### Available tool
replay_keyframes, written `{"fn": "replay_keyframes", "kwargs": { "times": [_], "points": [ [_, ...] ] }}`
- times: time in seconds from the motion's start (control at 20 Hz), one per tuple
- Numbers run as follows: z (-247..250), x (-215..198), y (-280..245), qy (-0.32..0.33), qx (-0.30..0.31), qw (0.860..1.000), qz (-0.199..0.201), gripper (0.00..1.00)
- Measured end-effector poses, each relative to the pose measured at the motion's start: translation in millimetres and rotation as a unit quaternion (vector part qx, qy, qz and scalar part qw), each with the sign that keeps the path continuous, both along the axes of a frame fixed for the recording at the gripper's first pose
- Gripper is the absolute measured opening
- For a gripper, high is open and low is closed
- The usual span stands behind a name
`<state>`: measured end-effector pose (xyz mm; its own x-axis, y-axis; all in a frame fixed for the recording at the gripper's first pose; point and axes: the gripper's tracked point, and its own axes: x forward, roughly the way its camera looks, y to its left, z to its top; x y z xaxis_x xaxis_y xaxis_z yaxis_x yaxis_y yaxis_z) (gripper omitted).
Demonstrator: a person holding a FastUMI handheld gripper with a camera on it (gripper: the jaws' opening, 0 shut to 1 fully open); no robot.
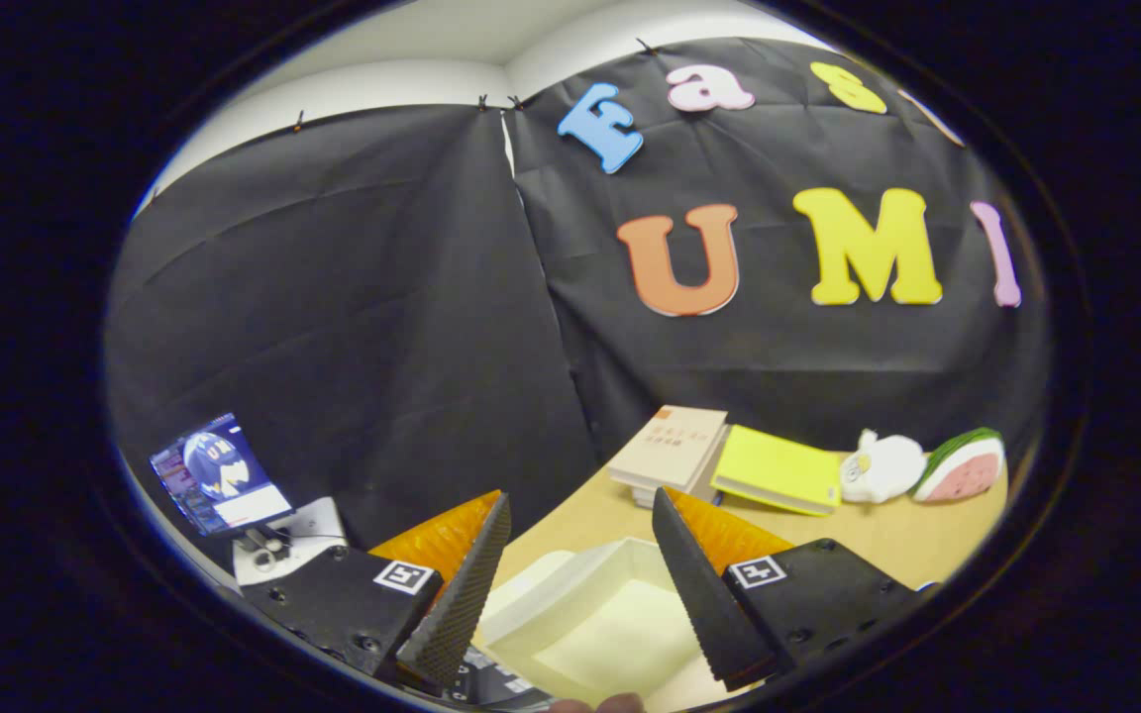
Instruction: Open the storage box then place both shoes into the box .Put the left shoe in first, then the right shoe, with the right side of both shoes facing outward in a uniform manner.
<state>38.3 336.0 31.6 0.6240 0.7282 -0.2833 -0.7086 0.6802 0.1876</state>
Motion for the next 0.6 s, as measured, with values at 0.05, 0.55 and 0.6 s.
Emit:
{"fn": "replay_keyframes", "kwargs": {
  "times": [0.05,0.55,0.6],
  "points": [
    [3.0,3.1,-15.0,-0.008,0.007,1.000,-0.014,0.93],
    [-52.8,36.9,-203.7,0.041,-0.008,0.981,-0.189,0.94],
    [-66.4,37.9,-224.7,0.050,-0.020,0.976,-0.209,0.94]
  ]
}}
